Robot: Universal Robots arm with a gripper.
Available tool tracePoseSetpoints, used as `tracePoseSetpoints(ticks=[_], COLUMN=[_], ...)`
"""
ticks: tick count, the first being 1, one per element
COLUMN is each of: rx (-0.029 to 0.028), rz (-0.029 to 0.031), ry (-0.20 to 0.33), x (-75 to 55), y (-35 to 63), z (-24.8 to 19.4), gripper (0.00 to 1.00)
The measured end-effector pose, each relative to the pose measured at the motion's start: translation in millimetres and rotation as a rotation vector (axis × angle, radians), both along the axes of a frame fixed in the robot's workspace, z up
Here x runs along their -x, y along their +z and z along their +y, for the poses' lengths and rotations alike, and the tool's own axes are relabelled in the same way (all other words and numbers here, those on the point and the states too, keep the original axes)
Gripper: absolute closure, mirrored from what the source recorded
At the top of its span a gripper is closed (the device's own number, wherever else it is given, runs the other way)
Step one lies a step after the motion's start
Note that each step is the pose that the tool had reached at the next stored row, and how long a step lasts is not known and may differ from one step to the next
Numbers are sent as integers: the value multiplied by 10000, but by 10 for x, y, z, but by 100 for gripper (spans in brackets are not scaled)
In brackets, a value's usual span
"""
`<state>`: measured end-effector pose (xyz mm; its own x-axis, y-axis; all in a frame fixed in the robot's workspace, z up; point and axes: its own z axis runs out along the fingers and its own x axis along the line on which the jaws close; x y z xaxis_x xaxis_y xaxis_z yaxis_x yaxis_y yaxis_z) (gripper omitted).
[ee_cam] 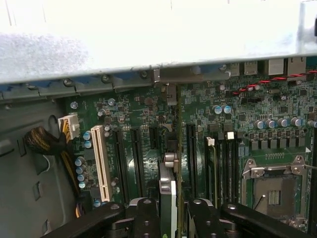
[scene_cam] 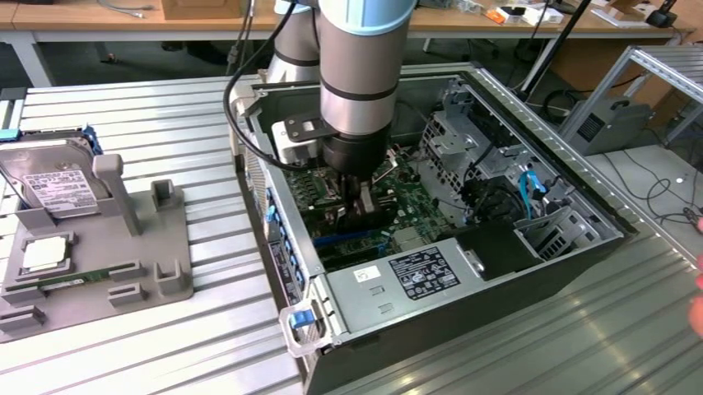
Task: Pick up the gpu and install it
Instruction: 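Insert the gpu into the slot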
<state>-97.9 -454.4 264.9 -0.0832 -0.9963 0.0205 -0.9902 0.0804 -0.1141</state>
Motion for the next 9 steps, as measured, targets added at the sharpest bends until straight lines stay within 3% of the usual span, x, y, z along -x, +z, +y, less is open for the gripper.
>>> tracePoseSetpoints(ticks=[9], rx=[0], rz=[0], ry=[0], x=[0], y=[-43], z=[0], gripper=[73])
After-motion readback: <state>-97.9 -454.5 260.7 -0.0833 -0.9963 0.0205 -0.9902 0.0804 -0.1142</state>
